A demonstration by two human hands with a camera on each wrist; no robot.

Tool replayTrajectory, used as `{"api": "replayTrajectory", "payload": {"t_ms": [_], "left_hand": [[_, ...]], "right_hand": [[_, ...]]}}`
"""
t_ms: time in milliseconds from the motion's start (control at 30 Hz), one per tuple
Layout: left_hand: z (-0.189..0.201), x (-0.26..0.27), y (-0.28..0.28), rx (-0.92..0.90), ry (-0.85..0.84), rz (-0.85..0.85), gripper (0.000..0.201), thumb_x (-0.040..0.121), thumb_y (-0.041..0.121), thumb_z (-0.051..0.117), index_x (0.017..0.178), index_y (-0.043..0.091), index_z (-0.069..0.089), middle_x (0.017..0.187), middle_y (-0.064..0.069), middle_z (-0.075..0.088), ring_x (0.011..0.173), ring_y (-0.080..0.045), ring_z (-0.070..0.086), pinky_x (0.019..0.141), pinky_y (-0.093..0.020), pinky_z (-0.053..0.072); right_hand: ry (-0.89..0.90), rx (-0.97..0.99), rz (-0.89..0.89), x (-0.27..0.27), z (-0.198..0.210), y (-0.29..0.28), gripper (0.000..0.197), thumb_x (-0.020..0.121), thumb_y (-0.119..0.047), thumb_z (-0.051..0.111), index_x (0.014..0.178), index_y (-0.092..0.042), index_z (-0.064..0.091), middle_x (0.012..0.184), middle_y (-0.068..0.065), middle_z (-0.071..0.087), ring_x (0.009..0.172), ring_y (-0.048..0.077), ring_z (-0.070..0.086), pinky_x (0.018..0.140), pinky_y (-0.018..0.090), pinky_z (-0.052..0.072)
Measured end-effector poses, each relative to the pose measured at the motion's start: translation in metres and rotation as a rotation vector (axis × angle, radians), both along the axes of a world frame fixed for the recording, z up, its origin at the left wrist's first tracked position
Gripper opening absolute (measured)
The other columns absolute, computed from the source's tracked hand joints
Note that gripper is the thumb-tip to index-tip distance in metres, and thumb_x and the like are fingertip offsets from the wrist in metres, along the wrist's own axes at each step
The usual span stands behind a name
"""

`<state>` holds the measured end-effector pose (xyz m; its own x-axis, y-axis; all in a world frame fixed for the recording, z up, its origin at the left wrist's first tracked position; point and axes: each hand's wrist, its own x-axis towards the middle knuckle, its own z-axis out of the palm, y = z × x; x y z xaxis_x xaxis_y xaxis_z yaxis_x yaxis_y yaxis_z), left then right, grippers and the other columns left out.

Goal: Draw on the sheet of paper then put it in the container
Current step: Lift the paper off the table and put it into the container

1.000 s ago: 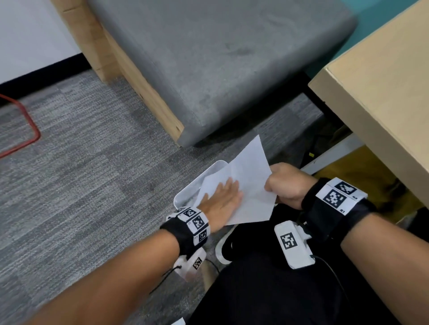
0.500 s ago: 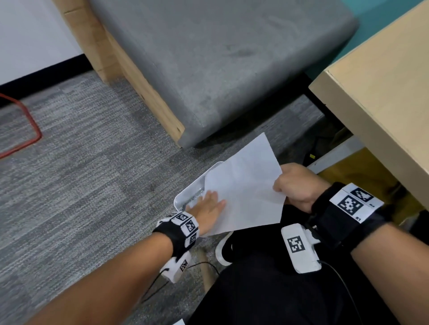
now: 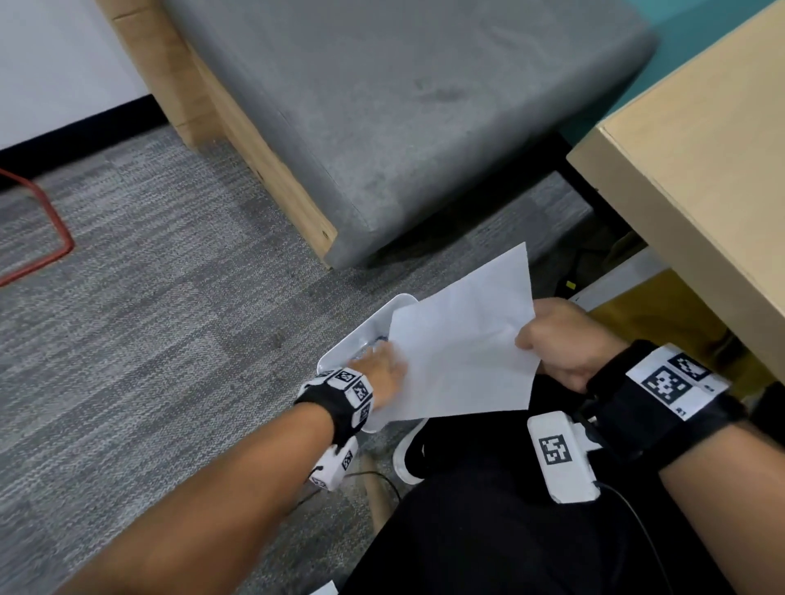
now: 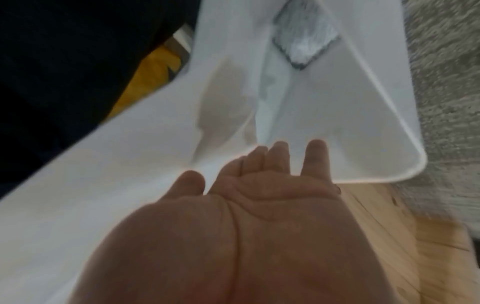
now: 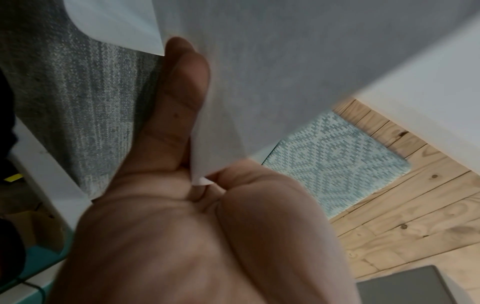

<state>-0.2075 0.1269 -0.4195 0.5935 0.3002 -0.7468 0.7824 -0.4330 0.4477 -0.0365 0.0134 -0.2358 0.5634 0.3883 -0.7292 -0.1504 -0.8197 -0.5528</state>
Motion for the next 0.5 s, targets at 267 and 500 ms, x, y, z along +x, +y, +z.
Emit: {"api": "replayTrajectory", "payload": {"t_ms": [267, 500], "left_hand": [[0.075, -0.022, -0.030, -0.338, -0.266, 0.062, 0.065, 0.105, 0.054, 0.023, 0.160, 0.022, 0.011, 0.167, 0.002, 0.012, 0.152, -0.016, 0.014, 0.120, -0.030, 0.011], [0.075, -0.067, -0.001, -0.016, -0.030, -0.172, 0.079, 0.096, 0.071, 0.016, 0.160, 0.026, 0.005, 0.166, 0.009, 0.008, 0.153, -0.015, 0.012, 0.120, -0.037, 0.014]], "right_hand": [[0.037, 0.007, -0.017, -0.008, 0.001, 0.007, 0.030, 0.075, 0.010, 0.046, 0.081, -0.002, 0.073, 0.092, 0.014, 0.076, 0.093, 0.040, 0.069, 0.092, 0.059, 0.052], [0.008, 0.010, -0.028, -0.004, 0.005, 0.003, 0.027, 0.074, 0.007, 0.049, 0.080, -0.004, 0.073, 0.096, 0.015, 0.074, 0.094, 0.039, 0.068, 0.093, 0.058, 0.052]]}}
